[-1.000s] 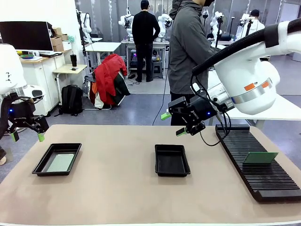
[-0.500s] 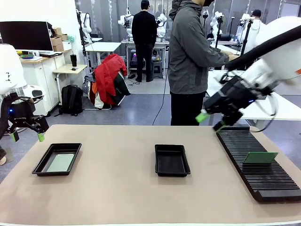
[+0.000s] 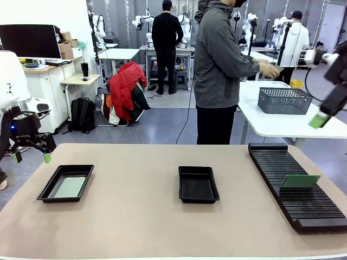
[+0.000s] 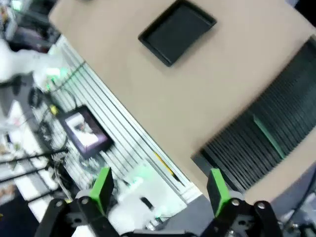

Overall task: Inspect and transfer BCBs to ESD trays.
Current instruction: Pick up the Blank PCB from the PCB Rack and place it in the right ESD tray.

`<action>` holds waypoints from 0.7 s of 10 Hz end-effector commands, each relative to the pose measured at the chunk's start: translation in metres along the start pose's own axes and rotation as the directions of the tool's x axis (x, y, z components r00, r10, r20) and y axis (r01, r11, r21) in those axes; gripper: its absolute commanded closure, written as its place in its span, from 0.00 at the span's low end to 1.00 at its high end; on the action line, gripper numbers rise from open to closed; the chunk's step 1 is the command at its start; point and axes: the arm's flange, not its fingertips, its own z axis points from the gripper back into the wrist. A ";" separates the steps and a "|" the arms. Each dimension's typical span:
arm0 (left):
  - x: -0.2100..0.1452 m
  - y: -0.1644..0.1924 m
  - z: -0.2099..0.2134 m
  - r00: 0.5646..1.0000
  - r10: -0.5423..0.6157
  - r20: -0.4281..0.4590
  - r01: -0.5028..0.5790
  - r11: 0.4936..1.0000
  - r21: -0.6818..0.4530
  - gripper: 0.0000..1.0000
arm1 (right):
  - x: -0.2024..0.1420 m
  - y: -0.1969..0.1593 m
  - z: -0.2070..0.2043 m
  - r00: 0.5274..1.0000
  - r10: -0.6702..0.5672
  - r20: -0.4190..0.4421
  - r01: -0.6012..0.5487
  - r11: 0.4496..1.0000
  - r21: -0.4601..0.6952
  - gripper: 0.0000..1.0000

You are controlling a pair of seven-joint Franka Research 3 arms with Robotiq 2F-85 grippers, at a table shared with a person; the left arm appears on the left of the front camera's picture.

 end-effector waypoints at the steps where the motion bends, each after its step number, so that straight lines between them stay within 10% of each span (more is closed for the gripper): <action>1: 0.000 0.000 -0.001 1.000 0.001 0.000 -0.001 1.000 0.000 0.00 | -0.011 -0.016 0.022 0.983 0.166 -0.075 -0.171 0.983 -0.066 0.00; 7: 0.000 0.000 -0.001 1.000 0.001 0.000 -0.001 1.000 0.000 0.00 | -0.041 -0.027 0.059 0.771 0.589 -0.244 -0.621 0.779 -0.083 0.00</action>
